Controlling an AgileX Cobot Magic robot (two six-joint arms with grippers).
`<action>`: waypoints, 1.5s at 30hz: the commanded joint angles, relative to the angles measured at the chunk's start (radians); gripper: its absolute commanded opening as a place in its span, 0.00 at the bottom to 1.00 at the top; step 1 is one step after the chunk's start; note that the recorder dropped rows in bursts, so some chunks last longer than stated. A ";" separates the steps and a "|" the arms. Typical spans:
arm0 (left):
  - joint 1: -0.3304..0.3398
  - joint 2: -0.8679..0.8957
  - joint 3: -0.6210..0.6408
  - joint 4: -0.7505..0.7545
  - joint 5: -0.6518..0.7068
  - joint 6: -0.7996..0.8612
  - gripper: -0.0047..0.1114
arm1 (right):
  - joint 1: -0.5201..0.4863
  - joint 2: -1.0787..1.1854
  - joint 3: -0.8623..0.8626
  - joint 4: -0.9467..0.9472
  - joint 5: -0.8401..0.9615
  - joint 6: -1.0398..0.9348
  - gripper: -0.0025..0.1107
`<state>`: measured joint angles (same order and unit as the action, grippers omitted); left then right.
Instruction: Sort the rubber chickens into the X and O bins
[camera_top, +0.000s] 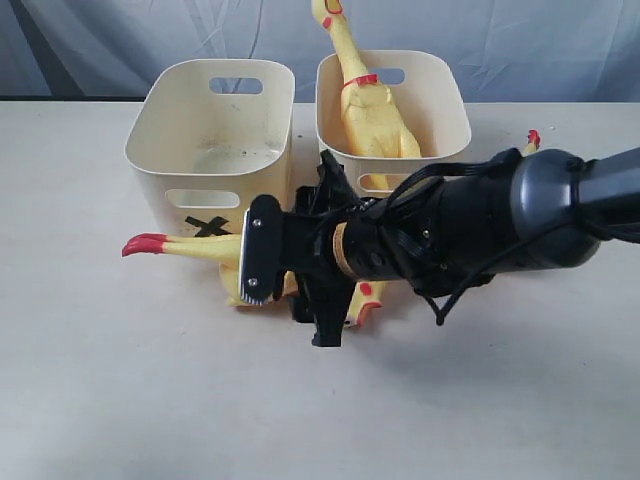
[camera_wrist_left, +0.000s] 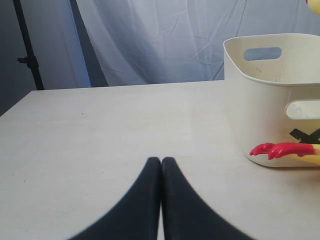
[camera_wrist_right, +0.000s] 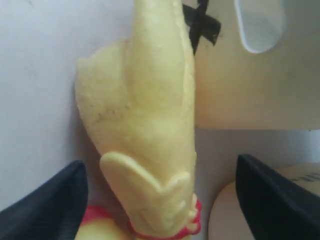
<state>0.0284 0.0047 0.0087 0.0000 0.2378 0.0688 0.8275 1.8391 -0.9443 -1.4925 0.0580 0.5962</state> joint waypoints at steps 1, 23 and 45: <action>-0.003 -0.005 -0.009 -0.006 -0.007 -0.004 0.04 | 0.001 0.050 -0.008 -0.071 -0.007 -0.002 0.71; -0.003 -0.005 -0.009 -0.006 -0.007 -0.004 0.04 | 0.022 0.178 -0.122 0.135 0.016 0.017 0.03; -0.003 -0.005 -0.009 -0.006 -0.007 -0.004 0.04 | 0.501 -0.025 -0.180 0.104 0.230 -0.021 0.02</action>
<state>0.0284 0.0047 0.0087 0.0000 0.2378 0.0688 1.3170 1.8746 -1.0878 -1.3841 0.2474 0.5793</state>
